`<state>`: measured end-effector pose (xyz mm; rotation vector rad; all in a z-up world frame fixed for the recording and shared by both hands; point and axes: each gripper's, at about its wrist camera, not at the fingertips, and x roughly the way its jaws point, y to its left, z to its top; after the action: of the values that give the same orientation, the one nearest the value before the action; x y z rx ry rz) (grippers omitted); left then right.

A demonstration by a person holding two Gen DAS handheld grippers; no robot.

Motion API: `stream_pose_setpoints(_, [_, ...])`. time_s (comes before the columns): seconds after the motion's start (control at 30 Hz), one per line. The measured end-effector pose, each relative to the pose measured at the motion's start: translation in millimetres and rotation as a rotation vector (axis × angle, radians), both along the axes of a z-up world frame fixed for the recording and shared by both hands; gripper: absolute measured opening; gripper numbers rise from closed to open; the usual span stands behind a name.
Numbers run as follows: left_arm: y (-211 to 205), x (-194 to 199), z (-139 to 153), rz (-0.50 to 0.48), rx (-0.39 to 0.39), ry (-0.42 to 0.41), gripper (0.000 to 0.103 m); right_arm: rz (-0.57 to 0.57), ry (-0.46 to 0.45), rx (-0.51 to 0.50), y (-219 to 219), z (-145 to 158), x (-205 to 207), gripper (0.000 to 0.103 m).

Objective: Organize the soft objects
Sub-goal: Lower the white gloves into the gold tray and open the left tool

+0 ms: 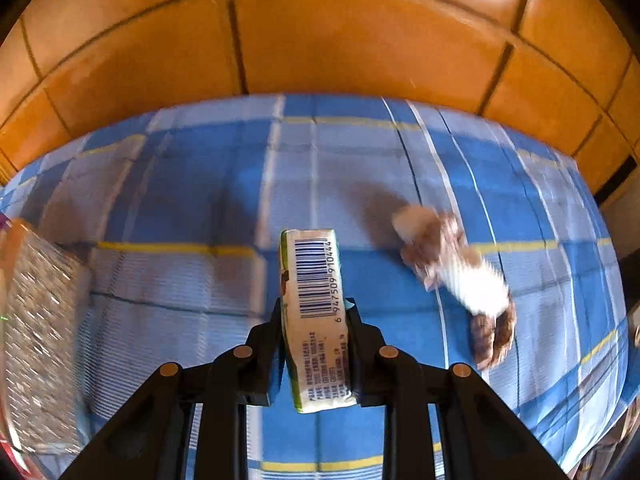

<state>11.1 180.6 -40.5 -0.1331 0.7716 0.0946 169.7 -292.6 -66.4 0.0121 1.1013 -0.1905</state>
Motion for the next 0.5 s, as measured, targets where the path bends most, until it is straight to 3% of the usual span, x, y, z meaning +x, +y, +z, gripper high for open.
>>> stream_pose_setpoints(0.33, [-3.1, -1.0, -1.2, -0.013, -0.003, 0.01, 0.072, 0.177, -0.114, -0.044, 86.5, 75.1, 54.0, 0.024])
stream_pose_setpoints(0.5, [-1.7, -1.9, -1.3, -0.015, -0.006, 0.011, 0.072, 0.275, -0.156, -0.042, 137.7, 96.0, 62.7, 0.024])
